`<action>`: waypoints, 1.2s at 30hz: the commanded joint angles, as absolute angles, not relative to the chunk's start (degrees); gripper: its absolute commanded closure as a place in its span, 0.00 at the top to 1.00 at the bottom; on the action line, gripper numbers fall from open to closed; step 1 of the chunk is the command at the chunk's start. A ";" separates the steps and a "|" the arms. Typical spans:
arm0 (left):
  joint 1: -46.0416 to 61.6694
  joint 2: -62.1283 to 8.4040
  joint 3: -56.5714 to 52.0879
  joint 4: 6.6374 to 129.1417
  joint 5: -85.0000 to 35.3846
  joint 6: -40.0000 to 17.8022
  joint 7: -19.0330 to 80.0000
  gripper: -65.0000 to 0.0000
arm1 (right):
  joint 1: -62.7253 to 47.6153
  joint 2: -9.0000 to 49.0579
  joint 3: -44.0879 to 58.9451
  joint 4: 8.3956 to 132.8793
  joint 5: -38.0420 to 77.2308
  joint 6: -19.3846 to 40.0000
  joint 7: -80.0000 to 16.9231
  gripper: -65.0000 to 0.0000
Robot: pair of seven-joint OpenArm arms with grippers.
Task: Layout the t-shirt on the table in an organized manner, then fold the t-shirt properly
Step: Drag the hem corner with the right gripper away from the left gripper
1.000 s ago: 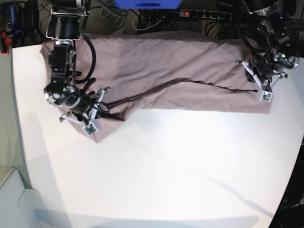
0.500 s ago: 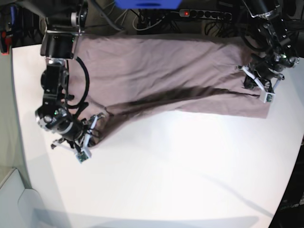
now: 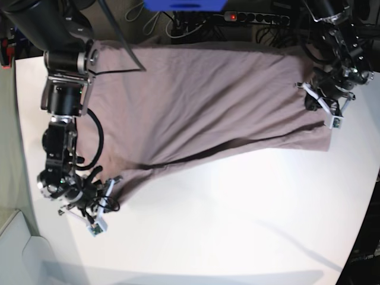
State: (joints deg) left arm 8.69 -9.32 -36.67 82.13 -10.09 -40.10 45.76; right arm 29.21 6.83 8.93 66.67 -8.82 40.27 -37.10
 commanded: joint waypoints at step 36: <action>8.92 -8.92 -36.35 81.71 -7.34 -40.00 50.15 0.01 | 14.37 7.25 14.64 86.46 -8.31 40.00 -38.73 0.51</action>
